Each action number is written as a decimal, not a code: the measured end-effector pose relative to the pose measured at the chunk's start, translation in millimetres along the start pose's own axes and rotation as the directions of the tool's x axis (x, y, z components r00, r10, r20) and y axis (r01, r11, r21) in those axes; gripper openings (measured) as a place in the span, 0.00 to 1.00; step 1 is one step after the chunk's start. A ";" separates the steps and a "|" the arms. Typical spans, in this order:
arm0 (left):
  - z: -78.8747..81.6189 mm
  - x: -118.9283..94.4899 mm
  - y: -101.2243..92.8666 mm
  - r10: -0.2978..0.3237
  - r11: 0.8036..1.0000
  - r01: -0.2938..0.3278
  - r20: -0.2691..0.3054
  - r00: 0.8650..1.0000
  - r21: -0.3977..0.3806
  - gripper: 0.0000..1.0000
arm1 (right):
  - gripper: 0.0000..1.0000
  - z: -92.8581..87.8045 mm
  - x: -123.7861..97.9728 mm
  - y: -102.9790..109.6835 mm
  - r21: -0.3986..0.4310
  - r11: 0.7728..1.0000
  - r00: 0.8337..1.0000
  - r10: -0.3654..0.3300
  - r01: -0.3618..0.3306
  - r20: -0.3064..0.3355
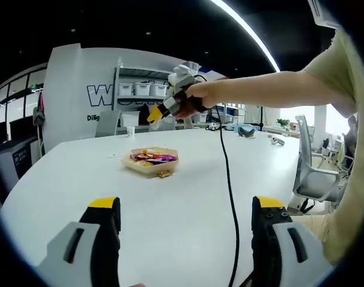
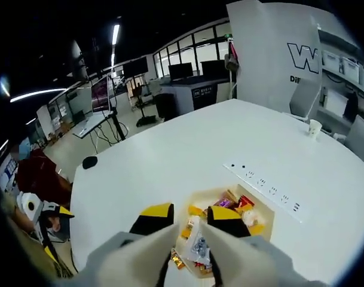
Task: Place the target food into the container with the food tongs after gripping and lifting it, then release it inside without dropping or visibly crushing the food.
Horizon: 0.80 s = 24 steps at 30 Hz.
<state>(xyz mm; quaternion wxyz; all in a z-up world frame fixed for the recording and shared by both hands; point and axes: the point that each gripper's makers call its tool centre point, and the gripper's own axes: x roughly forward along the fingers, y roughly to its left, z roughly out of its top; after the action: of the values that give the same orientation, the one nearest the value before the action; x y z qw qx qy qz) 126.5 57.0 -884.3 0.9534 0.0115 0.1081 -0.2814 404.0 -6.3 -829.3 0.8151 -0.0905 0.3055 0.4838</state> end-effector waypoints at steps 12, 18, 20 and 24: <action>2.1 1.4 -2.6 -0.005 1.000 0.005 0.000 1.000 0.007 0.89 | 0.19 -21.1 -1.7 10.5 -0.048 0.998 0.999 0.032 -0.033 -0.021; 1.7 2.3 -4.1 -0.008 1.000 0.008 0.000 1.000 0.009 0.89 | 0.19 -30.1 -2.1 14.0 -0.063 0.997 0.999 0.049 -0.050 -0.021; 1.0 2.2 -4.1 -0.008 1.000 0.008 -0.001 1.000 0.009 0.89 | 0.19 -33.8 -1.7 16.4 -0.069 0.996 0.998 0.058 -0.059 -0.024; -0.1 2.5 -4.2 -0.008 1.000 0.008 -0.003 1.000 0.009 0.89 | 0.19 -39.8 -1.4 21.3 -0.089 0.993 0.997 0.072 -0.074 -0.022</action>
<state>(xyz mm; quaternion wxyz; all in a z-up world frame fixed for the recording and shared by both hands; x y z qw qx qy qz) 126.2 52.1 -884.7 0.9521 0.0158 0.1081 -0.2855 369.2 -14.0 -857.1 0.7890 -0.1206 0.2942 0.5257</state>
